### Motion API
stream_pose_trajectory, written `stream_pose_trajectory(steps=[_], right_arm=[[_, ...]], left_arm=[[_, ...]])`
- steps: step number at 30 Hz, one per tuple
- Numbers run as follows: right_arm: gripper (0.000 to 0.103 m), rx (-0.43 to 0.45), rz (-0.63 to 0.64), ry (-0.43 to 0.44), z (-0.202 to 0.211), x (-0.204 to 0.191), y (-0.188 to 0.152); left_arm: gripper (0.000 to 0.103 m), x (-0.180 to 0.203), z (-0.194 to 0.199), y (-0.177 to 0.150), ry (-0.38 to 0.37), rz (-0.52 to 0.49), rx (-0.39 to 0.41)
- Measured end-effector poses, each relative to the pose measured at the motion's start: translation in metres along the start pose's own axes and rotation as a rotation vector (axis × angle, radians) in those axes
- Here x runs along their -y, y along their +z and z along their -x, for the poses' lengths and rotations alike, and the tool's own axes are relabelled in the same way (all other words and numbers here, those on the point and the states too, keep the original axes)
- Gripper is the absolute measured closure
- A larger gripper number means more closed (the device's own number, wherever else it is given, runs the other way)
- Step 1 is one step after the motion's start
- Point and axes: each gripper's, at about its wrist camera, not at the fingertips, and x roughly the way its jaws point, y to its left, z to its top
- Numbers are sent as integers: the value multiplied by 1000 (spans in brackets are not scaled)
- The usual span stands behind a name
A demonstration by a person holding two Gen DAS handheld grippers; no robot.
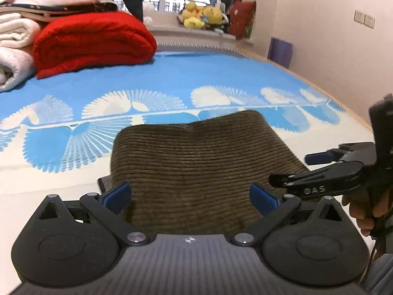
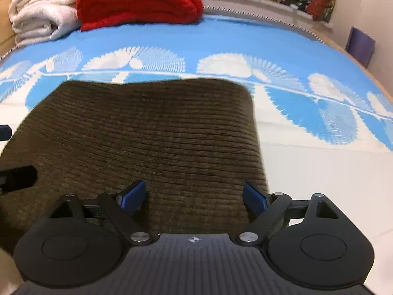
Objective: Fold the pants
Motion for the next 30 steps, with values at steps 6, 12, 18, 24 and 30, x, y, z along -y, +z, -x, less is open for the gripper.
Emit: stream_pose_trajectory(steps=[6, 12, 18, 24, 30], right_arm=[[5, 82, -30, -2, 72, -7, -31], [1, 79, -110, -7, 124, -19, -104], [1, 78, -55, 5, 139, -53, -139], [1, 83, 40, -68, 134, -63, -142], [1, 65, 29, -92, 130, -58, -144]], left_arm=[[0, 17, 41, -17, 130, 65, -75], [0, 24, 82, -80, 192, 147, -87], [1, 34, 93, -105, 210, 106, -116], [1, 37, 95, -107, 241, 80, -100], [1, 31, 86, -106, 183, 112, -149]])
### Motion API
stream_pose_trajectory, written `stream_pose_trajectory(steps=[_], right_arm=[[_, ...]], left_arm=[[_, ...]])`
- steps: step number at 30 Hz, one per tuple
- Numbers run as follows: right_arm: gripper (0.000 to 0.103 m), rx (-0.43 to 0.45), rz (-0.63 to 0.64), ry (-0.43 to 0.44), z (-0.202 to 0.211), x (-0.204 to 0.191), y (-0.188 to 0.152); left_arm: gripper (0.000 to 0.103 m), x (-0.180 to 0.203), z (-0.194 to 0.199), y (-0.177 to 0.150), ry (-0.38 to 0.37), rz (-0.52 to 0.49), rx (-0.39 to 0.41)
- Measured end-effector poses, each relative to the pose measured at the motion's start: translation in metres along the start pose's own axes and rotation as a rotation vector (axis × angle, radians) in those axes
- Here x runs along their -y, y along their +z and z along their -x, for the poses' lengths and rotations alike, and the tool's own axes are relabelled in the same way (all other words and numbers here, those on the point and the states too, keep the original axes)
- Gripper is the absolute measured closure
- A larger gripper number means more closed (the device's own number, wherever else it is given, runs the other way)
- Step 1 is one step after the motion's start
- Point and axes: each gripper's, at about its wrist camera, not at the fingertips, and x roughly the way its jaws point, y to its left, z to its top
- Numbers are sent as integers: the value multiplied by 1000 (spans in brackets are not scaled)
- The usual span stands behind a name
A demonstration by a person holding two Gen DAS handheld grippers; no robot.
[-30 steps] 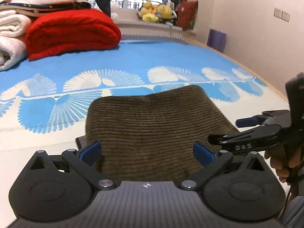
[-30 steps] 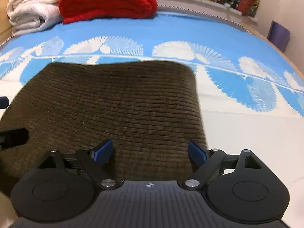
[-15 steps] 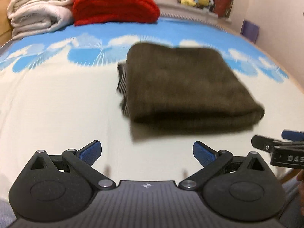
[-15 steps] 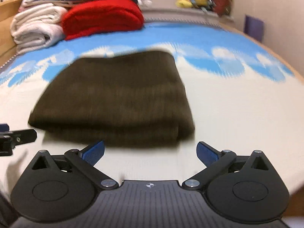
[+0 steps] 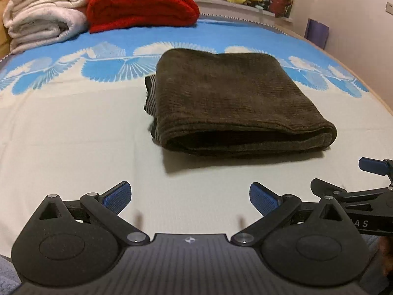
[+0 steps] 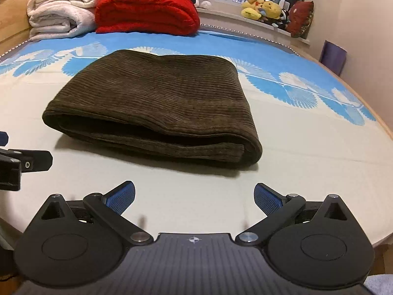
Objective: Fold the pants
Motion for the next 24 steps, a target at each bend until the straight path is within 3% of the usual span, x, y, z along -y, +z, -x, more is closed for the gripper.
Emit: stream_pose_trajectory(steps=[8, 24], right_arm=[[1, 5, 19, 5, -4, -1, 0], [1, 14, 42, 9, -3, -4, 0]], left_arm=[[1, 3, -9, 2, 6, 1, -37], [1, 6, -9, 1, 30, -11, -28]])
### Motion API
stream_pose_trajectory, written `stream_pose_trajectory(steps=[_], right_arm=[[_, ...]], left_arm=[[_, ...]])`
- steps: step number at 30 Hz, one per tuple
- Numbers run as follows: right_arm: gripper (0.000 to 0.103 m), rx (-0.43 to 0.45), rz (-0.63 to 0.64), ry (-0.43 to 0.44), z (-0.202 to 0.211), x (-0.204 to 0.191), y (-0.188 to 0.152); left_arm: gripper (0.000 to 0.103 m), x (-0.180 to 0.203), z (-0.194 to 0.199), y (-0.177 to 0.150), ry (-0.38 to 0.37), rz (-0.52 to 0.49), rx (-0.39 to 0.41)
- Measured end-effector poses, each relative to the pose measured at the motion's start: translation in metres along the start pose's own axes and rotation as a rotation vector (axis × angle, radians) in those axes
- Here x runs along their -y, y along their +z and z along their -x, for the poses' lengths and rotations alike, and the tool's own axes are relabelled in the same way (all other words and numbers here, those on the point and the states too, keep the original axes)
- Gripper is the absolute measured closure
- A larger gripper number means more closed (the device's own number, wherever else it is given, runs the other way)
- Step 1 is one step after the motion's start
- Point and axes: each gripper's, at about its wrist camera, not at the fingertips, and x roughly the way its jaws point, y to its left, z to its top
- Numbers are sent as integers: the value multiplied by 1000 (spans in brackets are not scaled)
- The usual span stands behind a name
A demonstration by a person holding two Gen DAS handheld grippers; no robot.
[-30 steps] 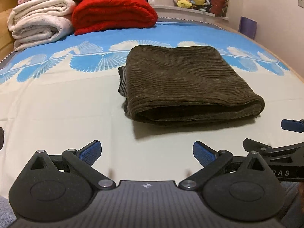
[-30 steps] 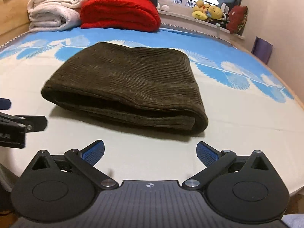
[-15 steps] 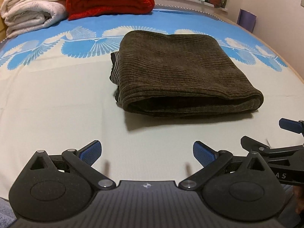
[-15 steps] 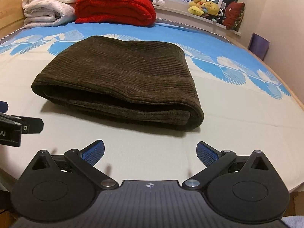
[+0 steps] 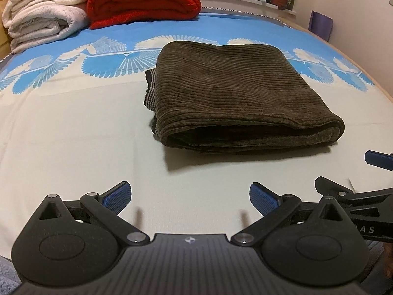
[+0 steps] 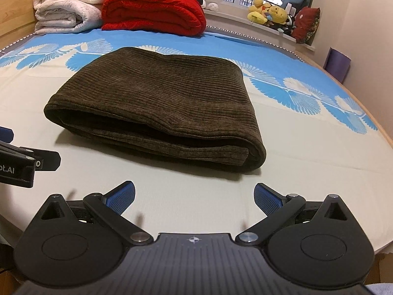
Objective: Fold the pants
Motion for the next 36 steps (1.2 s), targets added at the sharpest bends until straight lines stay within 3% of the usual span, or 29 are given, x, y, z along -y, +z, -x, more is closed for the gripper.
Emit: stream_pose_trajectory(steps=[36], right_arm=[[1, -2, 18, 1, 1, -3, -1]], left_arm=[[1, 0, 1, 0, 10, -7, 9]])
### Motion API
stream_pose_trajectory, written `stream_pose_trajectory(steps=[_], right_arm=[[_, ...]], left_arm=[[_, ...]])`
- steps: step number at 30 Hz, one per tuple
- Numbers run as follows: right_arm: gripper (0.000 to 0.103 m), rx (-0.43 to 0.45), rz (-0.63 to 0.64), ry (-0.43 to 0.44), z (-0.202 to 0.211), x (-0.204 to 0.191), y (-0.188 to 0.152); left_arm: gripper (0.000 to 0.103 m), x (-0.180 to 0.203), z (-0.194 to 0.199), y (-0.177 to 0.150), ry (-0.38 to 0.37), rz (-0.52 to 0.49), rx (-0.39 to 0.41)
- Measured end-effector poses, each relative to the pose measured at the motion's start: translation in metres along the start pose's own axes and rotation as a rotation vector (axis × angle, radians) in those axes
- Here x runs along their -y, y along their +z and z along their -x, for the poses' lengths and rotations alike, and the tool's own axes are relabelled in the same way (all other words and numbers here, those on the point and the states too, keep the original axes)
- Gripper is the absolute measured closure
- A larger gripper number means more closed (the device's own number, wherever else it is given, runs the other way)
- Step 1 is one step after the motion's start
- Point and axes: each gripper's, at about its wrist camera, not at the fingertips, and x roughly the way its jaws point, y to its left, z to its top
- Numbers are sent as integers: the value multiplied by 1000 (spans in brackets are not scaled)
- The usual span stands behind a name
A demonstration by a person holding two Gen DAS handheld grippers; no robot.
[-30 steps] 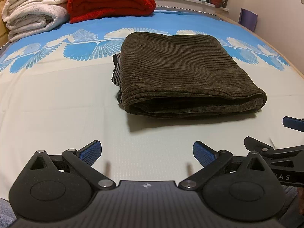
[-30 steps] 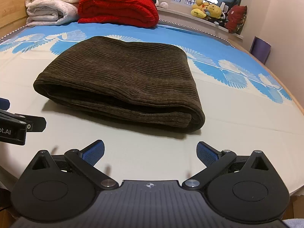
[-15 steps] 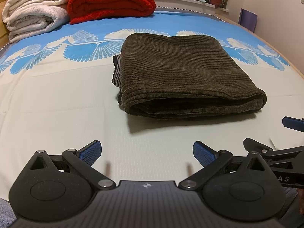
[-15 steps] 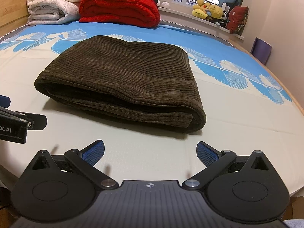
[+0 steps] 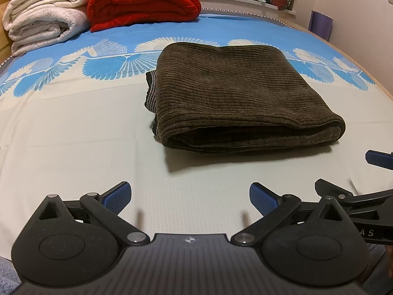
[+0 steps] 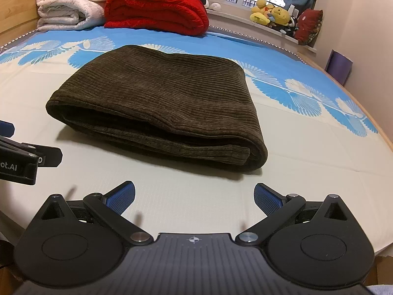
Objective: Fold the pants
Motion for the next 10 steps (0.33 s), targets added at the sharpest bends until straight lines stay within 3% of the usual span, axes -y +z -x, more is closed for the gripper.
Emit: stream_pose_trajectory(steps=[10], right_arm=[[1, 1, 3, 2, 0, 0, 0]], left_arm=[[1, 1, 0, -1, 11, -12, 11]])
